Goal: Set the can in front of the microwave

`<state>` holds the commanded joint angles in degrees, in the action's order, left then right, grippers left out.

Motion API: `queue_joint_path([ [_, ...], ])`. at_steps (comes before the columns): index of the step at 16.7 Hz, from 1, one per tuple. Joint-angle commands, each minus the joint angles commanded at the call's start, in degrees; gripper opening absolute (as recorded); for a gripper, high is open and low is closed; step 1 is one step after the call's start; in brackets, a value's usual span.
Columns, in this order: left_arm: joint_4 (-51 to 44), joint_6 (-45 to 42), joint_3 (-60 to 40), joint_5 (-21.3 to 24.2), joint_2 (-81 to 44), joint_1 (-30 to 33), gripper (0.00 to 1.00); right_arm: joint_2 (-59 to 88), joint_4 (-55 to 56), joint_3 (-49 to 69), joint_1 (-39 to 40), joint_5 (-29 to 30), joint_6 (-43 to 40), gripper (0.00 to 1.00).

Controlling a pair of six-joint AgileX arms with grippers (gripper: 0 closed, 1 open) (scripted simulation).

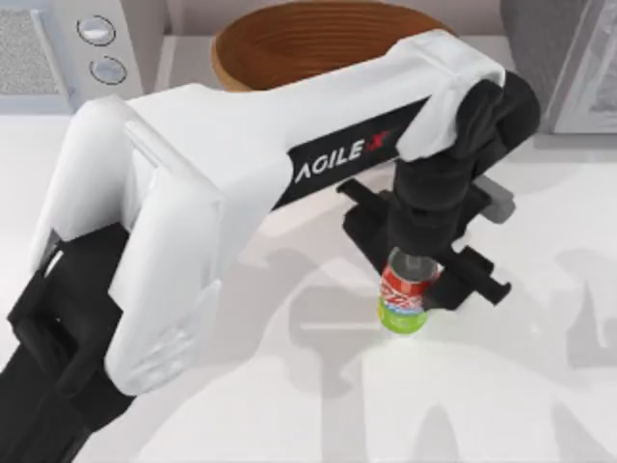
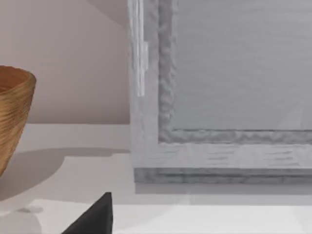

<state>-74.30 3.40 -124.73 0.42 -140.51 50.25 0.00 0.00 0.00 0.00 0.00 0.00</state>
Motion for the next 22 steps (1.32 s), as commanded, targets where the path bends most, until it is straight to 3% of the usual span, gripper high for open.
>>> queue_joint_path([
  [9, -0.2, -0.1, -0.2, 0.0, -0.1, -0.1, 0.0, 0.0, 0.0, 0.0, 0.0, 0.0, 0.0, 1.0],
  [16, -9.5, 0.0, -10.2, 0.0, -0.8, 0.0, 0.0, 0.0, 0.0, 0.0, 0.0, 0.0, 0.0, 1.0],
  [22, -10.0, -0.8, -10.0, 0.1, -0.5, -0.8, 0.0, 0.0, 0.0, 0.0, 0.0, 0.0, 0.0, 1.0],
])
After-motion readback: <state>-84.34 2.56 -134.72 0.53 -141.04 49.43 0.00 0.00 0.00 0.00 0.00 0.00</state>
